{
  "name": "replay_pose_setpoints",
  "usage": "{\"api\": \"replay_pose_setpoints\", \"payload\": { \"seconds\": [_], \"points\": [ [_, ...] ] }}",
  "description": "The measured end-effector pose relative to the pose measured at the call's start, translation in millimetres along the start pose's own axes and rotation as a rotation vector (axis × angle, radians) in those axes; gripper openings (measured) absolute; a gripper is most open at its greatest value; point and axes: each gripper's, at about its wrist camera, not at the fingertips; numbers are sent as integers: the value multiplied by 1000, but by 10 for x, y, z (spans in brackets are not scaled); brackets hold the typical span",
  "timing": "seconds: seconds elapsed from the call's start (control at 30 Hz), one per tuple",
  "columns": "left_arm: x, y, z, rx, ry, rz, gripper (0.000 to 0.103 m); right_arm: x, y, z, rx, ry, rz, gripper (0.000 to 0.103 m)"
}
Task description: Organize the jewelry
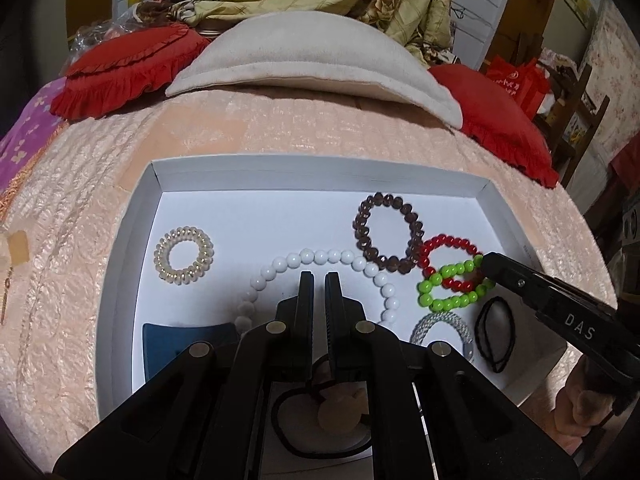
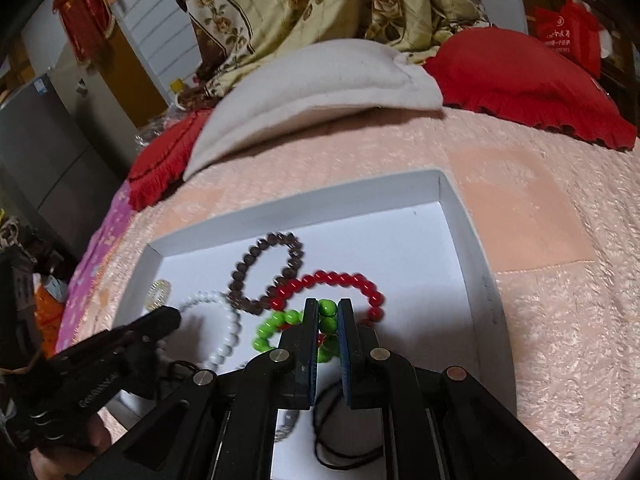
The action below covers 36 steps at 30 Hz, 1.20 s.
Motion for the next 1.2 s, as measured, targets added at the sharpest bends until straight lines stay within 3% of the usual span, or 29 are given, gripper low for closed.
{"api": "replay_pose_setpoints", "payload": {
  "seconds": [0.2,0.4,0.5,0.53,0.6,0.77,0.9,0.97,1.0,1.07,1.2],
  "points": [
    [-42,93,-10,15,3,37,5,-56,36,-9,-45,-39,19,8],
    [-60,132,-50,22,20,46,11,-50,15,-71,-34,-11,21,9],
    [-53,129,-64,18,20,43,24,-42,-39,-79,-26,-2,8,12],
    [-49,126,-66,19,21,39,33,-38,-53,-67,-27,-6,4,14],
    [-45,110,-79,23,21,31,50,-44,-119,-28,-34,-32,-14,29],
    [-23,11,-94,61,15,-9,78,-133,-314,108,-72,-112,-37,40],
    [-7,-201,-80,100,3,-50,84,-272,-463,166,-150,-177,-35,44],
    [-20,-270,-80,126,6,-27,98,-348,-559,210,-157,-207,-30,47],
    [-47,-341,-90,143,13,-39,101,-369,-590,224,-150,-212,-26,53],
    [-91,-452,-134,179,40,-64,101,-428,-644,260,-139,-227,-17,66],
    [-180,-631,-216,222,91,-90,101,-620,-739,291,-145,-248,3,67]
  ]
}}
Point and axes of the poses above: each gripper's, at about its wrist camera, not at the fingertips, and y roughly the way its jaws point, z to its left, x to its top, and after that the axes turned 7 degrees about y, right-handed
